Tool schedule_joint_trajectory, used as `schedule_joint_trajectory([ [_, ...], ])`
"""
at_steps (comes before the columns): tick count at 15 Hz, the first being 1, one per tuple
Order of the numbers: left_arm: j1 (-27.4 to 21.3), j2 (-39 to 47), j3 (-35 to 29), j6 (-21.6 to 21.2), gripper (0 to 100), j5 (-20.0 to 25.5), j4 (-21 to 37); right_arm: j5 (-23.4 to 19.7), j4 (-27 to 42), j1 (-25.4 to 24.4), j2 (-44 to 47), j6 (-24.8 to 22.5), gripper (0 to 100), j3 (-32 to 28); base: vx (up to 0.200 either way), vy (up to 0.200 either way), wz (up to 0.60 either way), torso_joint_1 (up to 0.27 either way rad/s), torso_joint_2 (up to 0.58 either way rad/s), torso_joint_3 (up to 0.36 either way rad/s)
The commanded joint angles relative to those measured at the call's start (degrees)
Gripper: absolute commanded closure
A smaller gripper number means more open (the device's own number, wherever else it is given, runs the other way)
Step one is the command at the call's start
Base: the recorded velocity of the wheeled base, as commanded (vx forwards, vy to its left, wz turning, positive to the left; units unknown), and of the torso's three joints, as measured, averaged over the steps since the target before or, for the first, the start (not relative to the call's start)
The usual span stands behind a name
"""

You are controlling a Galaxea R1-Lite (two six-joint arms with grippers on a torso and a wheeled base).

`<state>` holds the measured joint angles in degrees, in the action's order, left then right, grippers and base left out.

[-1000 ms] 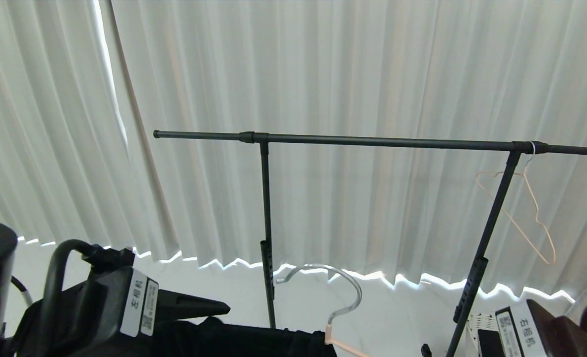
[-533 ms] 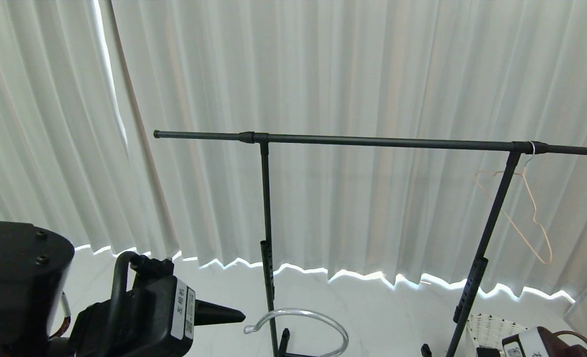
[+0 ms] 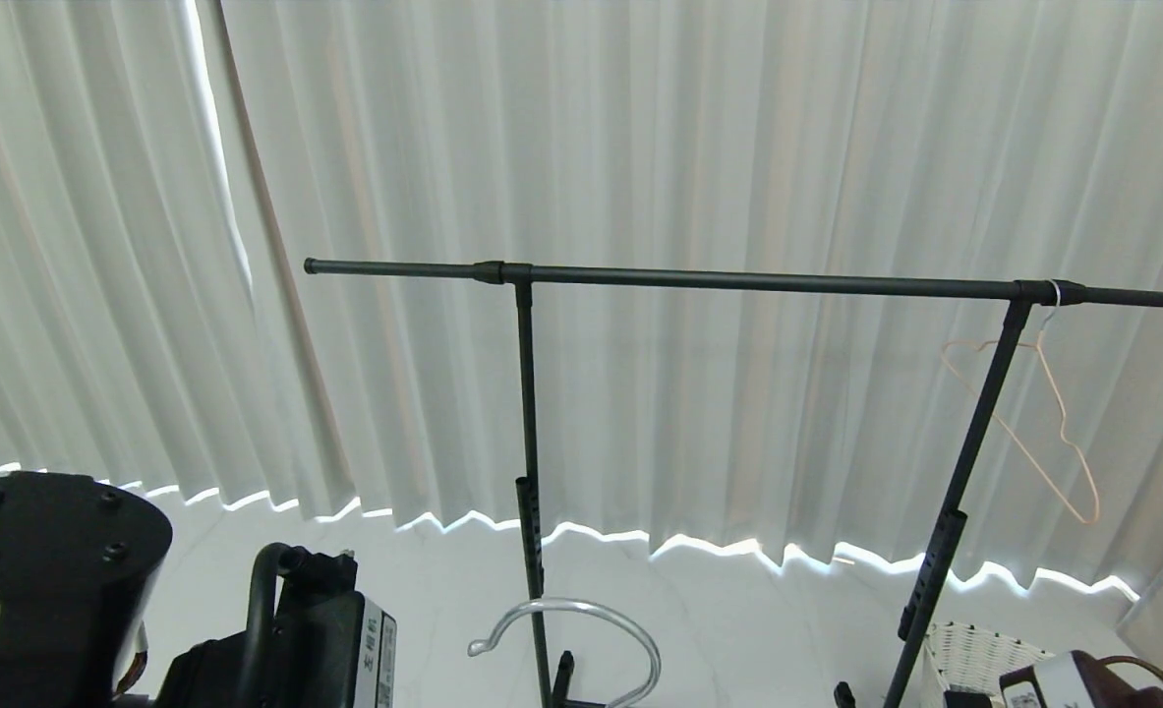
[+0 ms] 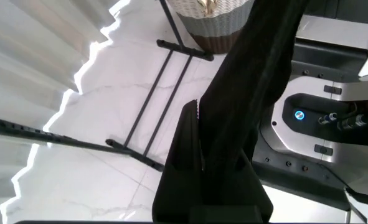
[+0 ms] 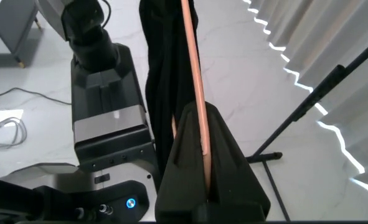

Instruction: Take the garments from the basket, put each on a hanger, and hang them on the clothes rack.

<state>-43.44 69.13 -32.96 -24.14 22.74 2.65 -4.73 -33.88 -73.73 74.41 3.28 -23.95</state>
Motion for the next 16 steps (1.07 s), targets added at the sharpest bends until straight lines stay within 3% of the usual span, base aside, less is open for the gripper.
schedule_joint_trajectory([
  [1,0.1,0.1,0.0,0.1,100,-0.1,0.0,0.1,0.6,0.0,0.1,0.1,100,0.0,0.0,0.0,0.0,0.0,0.0,0.0],
  [2,0.5,0.2,0.2,0.1,100,-0.3,0.0,0.2,1.6,0.0,0.0,0.0,0,0.0,0.0,0.0,0.0,0.0,0.0,0.0],
  [6,1.7,-0.2,1.8,0.1,100,-3.5,0.0,6.5,1.7,0.7,0.0,0.0,0,0.0,0.0,0.0,0.0,0.0,0.0,0.0],
  [9,3.7,-0.2,4.1,0.1,100,-17.0,0.0,9.8,1.8,3.0,-0.6,0.1,0,0.6,0.0,0.0,0.0,0.0,0.0,0.0],
  [11,5.5,-0.1,4.2,0.3,100,-21.2,0.0,9.9,1.8,3.9,-0.3,0.1,0,0.6,0.0,0.0,0.0,0.0,0.0,0.0],
  [16,12.1,1.1,-1.9,6.9,100,-24.5,-4.8,11.1,1.7,4.4,1.6,1.3,0,0.5,0.0,0.0,0.0,0.0,0.0,0.0],
])
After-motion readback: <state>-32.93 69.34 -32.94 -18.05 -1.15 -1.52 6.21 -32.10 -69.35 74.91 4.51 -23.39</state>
